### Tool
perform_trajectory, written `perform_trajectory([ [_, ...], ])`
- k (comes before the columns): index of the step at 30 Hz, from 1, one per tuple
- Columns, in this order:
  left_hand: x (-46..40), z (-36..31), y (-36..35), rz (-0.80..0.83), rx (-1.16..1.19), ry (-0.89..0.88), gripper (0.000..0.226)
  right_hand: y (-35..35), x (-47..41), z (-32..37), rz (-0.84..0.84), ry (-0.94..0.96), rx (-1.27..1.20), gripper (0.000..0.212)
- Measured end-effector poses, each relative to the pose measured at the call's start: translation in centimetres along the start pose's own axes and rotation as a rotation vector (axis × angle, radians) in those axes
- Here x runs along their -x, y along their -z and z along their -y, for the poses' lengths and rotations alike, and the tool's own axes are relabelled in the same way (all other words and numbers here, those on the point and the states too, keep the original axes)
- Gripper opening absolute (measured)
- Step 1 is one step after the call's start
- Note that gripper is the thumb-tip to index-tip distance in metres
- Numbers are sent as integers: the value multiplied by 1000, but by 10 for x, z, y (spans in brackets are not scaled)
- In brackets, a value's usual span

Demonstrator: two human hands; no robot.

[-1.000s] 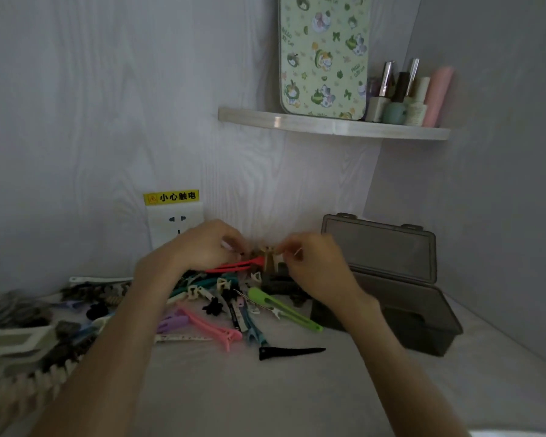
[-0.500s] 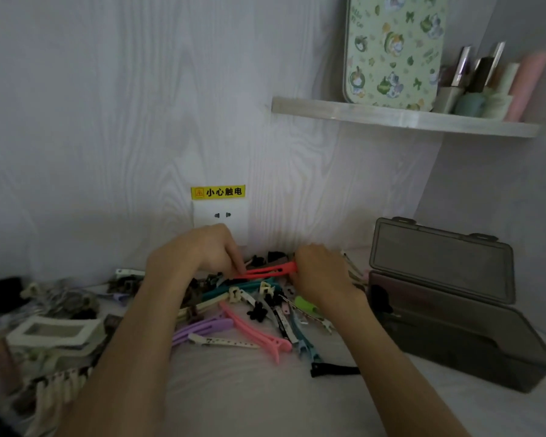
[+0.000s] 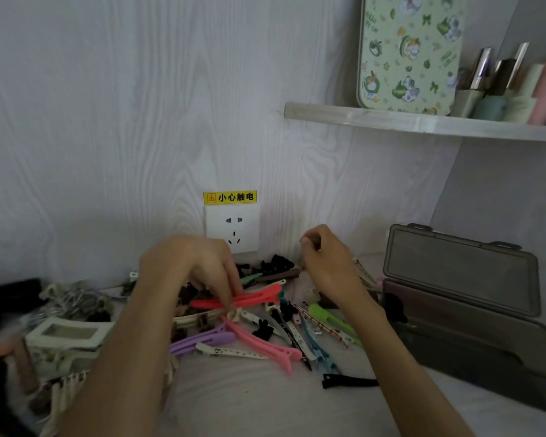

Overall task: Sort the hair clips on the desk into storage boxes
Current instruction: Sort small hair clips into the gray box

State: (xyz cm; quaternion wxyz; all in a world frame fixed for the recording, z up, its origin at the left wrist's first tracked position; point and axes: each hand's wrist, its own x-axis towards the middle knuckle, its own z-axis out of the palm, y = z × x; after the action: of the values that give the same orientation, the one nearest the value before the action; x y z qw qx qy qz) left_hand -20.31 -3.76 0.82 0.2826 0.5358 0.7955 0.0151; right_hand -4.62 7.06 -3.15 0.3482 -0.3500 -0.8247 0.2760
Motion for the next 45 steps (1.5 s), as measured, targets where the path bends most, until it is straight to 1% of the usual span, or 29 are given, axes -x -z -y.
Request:
perform_trajectory([
  [1,3,1,1,27,12,37,27,-4,-3,0,35,0,21,15],
  [2,4,0,3,10,33,62,26,-9,-7,0,55,11,63,19],
  [3,2,-1,3,-61,52,62,26,-15,-10,-1,59,27,116,22],
  [6,-15,-5,-3,-416,38,-28,22,-34,-14,-4,87,85,261,28],
  [7,-21,-7,-7,-494,40,-64,23,-37,-14,-6,116,111,300,28],
  [8,-28,-9,-13,-526,50,-97,28,-40,-13,-7,150,127,322,27],
  [10,-39,-12,-24,-530,36,-131,34,-41,-13,-11,211,139,333,23],
  [12,-46,-13,-33,-549,-2,-125,33,-41,-12,-15,221,137,346,21],
  [15,-49,-13,-37,-598,-34,-100,33,-40,-10,-20,138,123,313,29],
  [18,-49,-19,-41,-564,-102,-90,24,-33,-6,-20,49,98,249,20],
  [20,-51,-23,-43,-581,-112,-79,21,-29,-5,-21,36,68,203,25],
  [22,-53,-25,-45,-628,-100,-56,19,-26,-4,-22,44,35,144,32],
  [24,-55,-25,-46,-649,-100,-38,16,-21,-2,-22,59,-2,76,35],
  [27,-54,-26,-46,-642,-108,-28,16,-10,1,-19,64,-25,13,33],
  [32,-54,-28,-47,-588,-122,-75,23,9,0,-9,107,-24,-2,29],
  [34,-54,-27,-48,-618,-150,-68,24,20,0,-3,130,-60,-28,28],
  [36,-54,-28,-51,-647,-173,-69,32,33,-2,1,129,-112,-89,29],
  [38,-56,-32,-55,-641,-239,-105,36,47,-2,2,113,-147,-217,31],
  [40,-58,-37,-60,-665,-284,-142,35,57,2,1,109,-195,-383,35],
  [43,-60,-42,-62,-749,-265,-128,29,65,12,-5,81,-224,-381,36],
  [45,-59,-43,-63,-808,-261,-113,24,74,16,-8,23,-238,-362,33],
])
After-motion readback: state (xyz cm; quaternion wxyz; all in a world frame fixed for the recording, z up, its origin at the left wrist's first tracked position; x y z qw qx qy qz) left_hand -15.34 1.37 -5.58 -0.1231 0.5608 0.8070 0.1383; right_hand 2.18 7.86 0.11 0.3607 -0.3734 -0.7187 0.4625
